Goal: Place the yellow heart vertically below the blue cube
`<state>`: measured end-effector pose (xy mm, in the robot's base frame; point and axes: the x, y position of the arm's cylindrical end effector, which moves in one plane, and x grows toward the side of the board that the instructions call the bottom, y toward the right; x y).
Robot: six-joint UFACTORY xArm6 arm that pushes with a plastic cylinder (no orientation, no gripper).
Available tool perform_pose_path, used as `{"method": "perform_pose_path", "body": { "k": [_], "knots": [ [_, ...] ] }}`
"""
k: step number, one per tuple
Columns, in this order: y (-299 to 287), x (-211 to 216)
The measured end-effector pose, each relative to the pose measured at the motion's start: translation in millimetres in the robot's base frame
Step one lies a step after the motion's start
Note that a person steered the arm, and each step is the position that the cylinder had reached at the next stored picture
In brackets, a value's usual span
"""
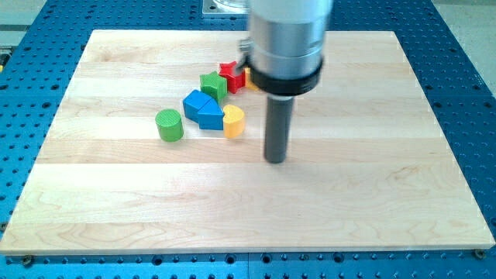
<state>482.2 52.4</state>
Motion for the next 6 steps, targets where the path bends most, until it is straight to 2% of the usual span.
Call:
{"method": "perform_pose_path", "body": {
  "k": [1,5,6],
  "knots": [
    [-13.6,-29.4],
    [-185.5,-31.2],
    [-212.8,-30.8]
  ]
}}
